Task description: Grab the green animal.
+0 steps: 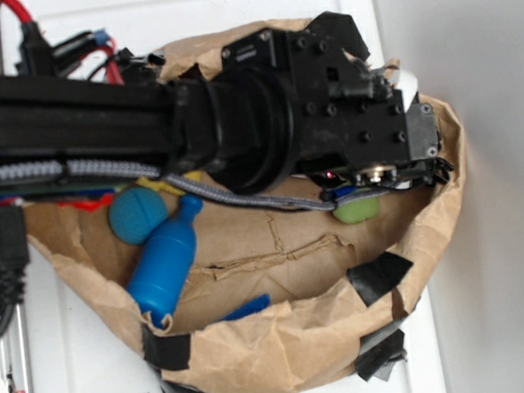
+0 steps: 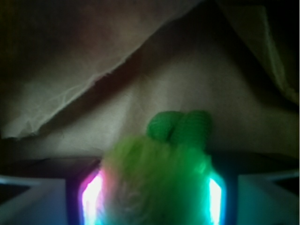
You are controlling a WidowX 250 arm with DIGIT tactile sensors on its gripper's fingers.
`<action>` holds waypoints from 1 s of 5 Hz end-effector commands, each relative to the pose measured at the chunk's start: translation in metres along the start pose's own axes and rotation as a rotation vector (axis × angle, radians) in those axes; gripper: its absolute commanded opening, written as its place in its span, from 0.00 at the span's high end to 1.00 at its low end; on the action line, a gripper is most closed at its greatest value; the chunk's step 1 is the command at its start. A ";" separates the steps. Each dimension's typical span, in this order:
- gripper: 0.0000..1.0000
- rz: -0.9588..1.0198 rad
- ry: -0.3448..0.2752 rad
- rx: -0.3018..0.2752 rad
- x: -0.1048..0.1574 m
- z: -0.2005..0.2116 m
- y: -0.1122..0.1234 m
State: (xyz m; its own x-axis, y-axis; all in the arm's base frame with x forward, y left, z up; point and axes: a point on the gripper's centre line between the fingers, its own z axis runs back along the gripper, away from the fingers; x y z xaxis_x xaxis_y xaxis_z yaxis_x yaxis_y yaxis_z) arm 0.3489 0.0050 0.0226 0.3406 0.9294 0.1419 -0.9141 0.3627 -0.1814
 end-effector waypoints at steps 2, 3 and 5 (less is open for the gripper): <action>1.00 -0.110 0.037 -0.065 -0.007 0.015 0.012; 1.00 -0.309 0.112 -0.118 -0.015 0.042 0.021; 1.00 -0.686 0.237 -0.139 -0.016 0.103 0.049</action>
State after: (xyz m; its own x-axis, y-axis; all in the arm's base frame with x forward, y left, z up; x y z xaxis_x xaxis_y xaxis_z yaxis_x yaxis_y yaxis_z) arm 0.2681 -0.0201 0.0939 0.8892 0.4573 -0.0165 -0.4496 0.8664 -0.2173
